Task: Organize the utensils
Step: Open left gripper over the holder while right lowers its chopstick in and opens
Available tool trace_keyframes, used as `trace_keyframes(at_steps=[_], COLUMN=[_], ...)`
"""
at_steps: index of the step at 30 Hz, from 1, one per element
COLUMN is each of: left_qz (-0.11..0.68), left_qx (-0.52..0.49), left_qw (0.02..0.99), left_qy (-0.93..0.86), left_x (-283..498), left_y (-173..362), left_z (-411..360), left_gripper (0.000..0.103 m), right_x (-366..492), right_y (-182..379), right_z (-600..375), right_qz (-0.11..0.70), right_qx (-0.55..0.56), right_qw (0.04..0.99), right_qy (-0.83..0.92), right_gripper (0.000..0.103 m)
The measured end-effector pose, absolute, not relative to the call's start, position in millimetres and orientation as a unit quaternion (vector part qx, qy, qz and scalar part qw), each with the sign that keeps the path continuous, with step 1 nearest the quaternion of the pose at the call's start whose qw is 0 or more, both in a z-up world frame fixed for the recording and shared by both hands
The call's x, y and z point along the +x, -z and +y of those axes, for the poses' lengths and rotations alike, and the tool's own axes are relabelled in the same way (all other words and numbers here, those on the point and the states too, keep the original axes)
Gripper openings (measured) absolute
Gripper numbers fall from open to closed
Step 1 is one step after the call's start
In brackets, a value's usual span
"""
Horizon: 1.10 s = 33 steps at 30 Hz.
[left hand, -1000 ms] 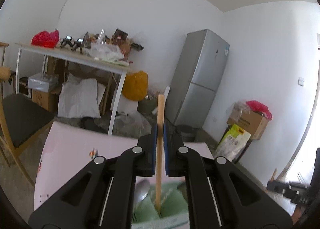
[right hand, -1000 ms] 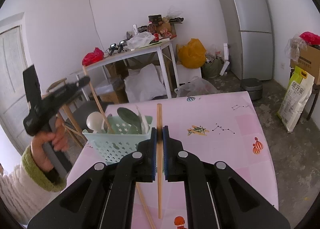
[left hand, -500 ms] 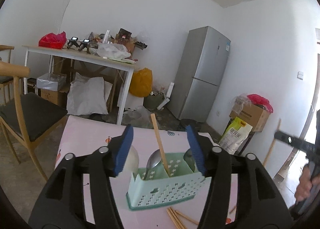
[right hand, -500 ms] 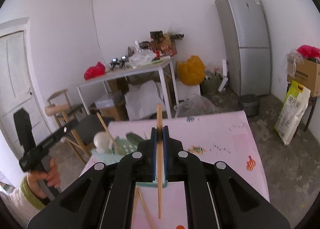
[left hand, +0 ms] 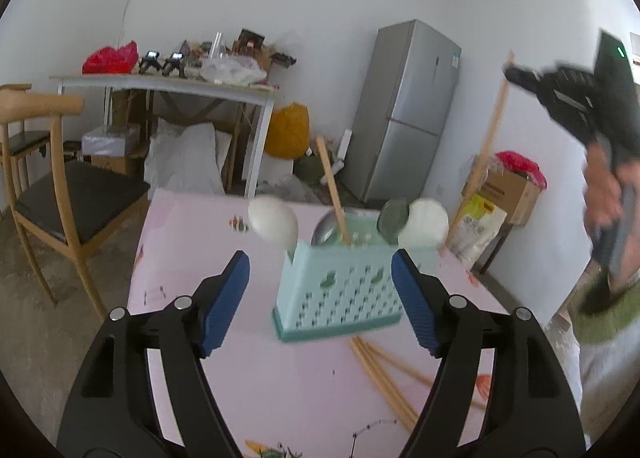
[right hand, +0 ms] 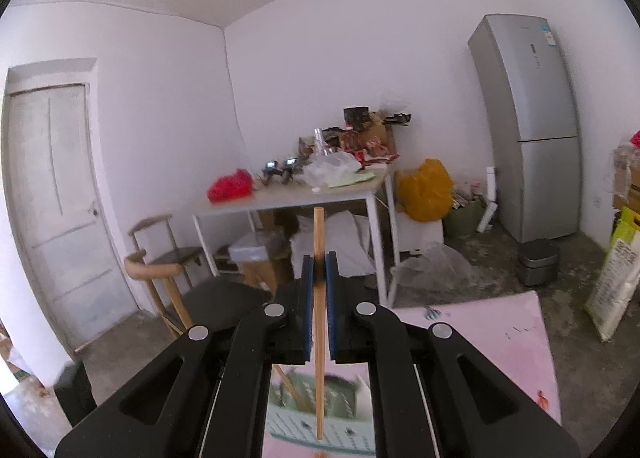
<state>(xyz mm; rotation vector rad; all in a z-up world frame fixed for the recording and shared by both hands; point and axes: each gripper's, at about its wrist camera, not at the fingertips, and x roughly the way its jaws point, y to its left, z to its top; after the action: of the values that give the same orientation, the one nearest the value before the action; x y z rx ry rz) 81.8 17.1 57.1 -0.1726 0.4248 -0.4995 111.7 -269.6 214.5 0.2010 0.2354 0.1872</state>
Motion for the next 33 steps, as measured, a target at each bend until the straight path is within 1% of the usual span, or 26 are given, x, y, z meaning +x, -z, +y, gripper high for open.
trace_keyframes(at_steps=[10,18,24,27,28,29,30,33], left_qz=[0.222,0.223,0.225,0.229,0.229,0.229,0.229,0.232], left_qx=[-0.087,-0.086,-0.082,-0.079,-0.078,-0.077,-0.075,-0.074], left_qw=[0.942,0.944,0.944,0.944,0.944,0.944,0.944,0.943], left_qy=[0.237,0.228,0.227,0.226,0.226,0.226,0.226,0.226], left_x=[85,88,90,90,89,89,88,89], left_y=[-46,-46,-45,-45,-46,-46,-46,-46], left_z=[23,25,23,22,21,21,20,18], left_gripper=[0.07,0.07,0.07,0.071,0.071,0.071,0.071,0.071], right_x=[176,210,230,235,235,234,233,222], right_y=[-205,-164,-129,-119,-119,-121,-123,-134], right_z=[-242,-223,-216,-218,-220,-222,-224,-233], right_qz=[0.14,0.193,0.257,0.276,0.277,0.274,0.271,0.249], right_qx=[0.096,0.067,0.053,0.051,0.054,0.058,0.061,0.067], right_qw=[0.979,0.973,0.958,0.954,0.953,0.954,0.954,0.961], right_qy=[-0.11,-0.108,-0.116,-0.109,-0.108,-0.109,-0.108,-0.104], right_gripper=[0.006,0.006,0.006,0.008,0.009,0.012,0.02,0.032])
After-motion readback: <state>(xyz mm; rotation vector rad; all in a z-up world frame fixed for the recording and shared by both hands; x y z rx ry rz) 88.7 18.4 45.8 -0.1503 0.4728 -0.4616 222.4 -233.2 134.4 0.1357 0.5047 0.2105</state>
